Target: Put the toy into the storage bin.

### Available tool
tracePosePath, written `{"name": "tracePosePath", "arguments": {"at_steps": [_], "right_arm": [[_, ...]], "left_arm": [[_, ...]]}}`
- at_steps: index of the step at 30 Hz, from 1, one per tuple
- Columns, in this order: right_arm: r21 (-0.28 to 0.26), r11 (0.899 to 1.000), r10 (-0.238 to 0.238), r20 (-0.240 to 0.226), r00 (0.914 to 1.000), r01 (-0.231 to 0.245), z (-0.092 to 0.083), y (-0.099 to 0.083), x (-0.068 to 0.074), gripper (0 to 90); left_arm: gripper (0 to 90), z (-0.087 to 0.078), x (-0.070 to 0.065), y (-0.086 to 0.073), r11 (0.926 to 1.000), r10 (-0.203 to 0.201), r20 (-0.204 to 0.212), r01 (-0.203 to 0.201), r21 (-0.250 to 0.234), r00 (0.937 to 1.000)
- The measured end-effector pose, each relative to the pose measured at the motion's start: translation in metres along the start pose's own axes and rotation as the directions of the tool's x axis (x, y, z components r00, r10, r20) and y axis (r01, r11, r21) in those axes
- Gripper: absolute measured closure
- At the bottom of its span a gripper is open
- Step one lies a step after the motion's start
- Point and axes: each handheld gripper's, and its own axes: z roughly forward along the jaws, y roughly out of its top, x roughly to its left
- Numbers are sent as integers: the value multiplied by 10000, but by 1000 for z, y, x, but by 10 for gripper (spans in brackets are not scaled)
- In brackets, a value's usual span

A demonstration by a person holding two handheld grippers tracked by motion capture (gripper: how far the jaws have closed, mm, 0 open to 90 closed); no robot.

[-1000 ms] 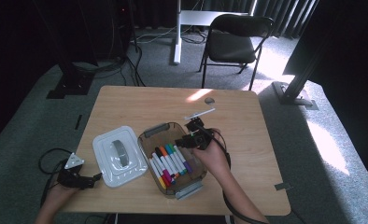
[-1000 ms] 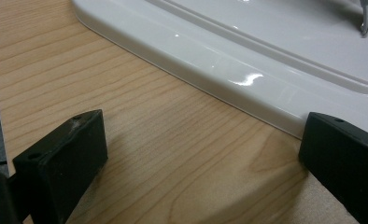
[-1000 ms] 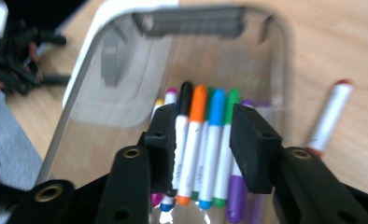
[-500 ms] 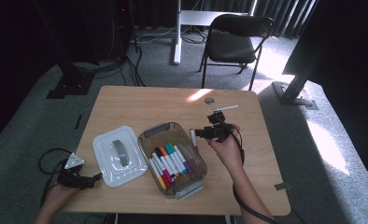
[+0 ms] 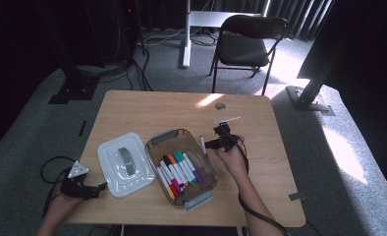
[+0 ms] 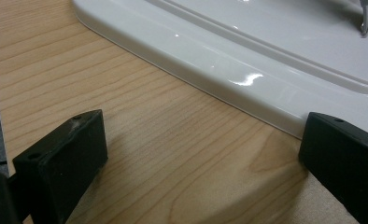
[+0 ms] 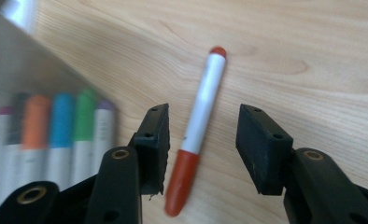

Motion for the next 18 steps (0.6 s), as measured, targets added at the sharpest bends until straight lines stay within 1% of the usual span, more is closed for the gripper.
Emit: {"name": "tracePosePath", "arguments": {"at_steps": [4,5,7,9,10,12,14,15,18], "right_arm": [[353,9993,125,43,9999,-127,19,-1,-2,549],[353,9993,125,43,9999,-127,19,-1,-2,549],[454,9989,123,42,9999,-125,29,-2,-3,564],[506,9986,120,79,9999,-124,34,-2,-2,582],[582,9982,119,47,9999,-121,36,-2,-2,588],[732,9973,61,310,9995,-84,40,-2,-1,601],[814,9967,40,297,9996,-64,43,-2,-2,607],[881,9961,-21,424,9991,-17,45,-2,-2,616],[902,9959,50,383,9993,-84,45,-3,-5,646]], "left_arm": [[17,0,0,0,10000,1,1,-1,0,10000],[17,0,0,0,10000,1,1,-1,0,10000],[17,0,0,0,10000,0,0,0,1,10000],[16,0,0,0,10000,0,0,0,1,10000],[17,0,0,0,10000,0,1,0,2,10000],[17,0,0,0,10000,2,1,-2,3,10000],[17,0,0,0,10000,1,0,-1,1,10000],[17,0,0,0,10000,9,-2,-9,1,10000],[17,0,0,0,10000,-1,1,1,0,10000]]}}
